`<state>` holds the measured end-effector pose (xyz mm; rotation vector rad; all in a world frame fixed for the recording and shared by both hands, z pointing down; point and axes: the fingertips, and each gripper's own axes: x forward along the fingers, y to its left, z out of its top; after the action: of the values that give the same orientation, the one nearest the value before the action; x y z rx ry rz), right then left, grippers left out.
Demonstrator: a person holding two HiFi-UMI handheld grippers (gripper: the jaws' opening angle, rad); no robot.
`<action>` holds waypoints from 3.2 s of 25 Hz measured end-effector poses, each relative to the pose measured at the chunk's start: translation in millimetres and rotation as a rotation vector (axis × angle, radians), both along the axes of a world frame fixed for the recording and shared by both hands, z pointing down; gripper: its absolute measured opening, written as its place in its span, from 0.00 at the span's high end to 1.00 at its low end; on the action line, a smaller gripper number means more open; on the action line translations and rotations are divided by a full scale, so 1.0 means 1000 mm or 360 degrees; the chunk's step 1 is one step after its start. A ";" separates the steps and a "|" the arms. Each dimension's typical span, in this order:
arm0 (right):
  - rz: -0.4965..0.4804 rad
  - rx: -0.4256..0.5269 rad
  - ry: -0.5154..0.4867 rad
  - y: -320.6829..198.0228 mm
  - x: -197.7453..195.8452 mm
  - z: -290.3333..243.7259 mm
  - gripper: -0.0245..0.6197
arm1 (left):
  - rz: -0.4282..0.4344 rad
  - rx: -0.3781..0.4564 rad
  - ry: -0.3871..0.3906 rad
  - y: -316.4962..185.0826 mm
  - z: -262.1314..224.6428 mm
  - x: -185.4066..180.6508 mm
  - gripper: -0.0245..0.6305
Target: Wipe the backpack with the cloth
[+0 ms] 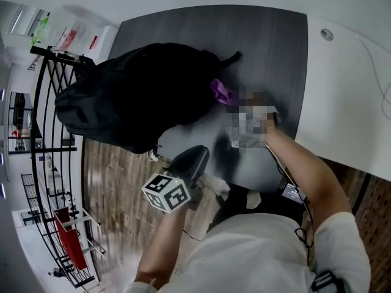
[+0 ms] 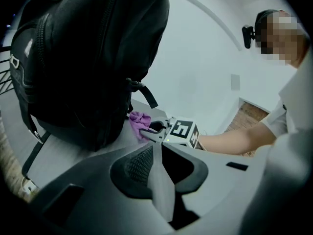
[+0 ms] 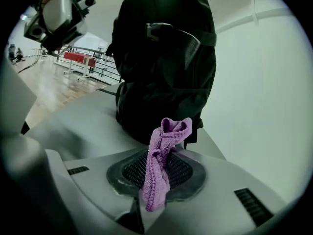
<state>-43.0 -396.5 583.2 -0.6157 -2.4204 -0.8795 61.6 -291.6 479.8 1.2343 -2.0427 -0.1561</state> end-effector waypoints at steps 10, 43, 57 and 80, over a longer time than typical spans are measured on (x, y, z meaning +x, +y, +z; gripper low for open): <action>0.0248 0.0067 -0.0023 -0.047 -0.070 0.004 0.84 | -0.0021 -0.0025 0.0033 0.001 0.006 -0.010 0.88; 0.0007 -0.0032 0.0059 0.067 -0.030 0.040 0.84 | -0.0040 -0.0027 0.0084 0.031 0.018 0.002 0.88; 0.0022 -0.0044 0.0138 0.104 -0.006 0.051 0.84 | -0.0037 0.0010 0.0113 0.062 0.027 0.013 0.88; -0.0142 -0.0090 0.0162 0.187 0.111 -0.003 0.84 | -0.0021 0.0220 0.0063 0.128 0.018 0.021 0.88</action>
<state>68.0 -209.3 580.1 -0.7763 -2.3489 -0.7974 82.3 -163.4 498.3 1.2910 -2.0346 -0.3299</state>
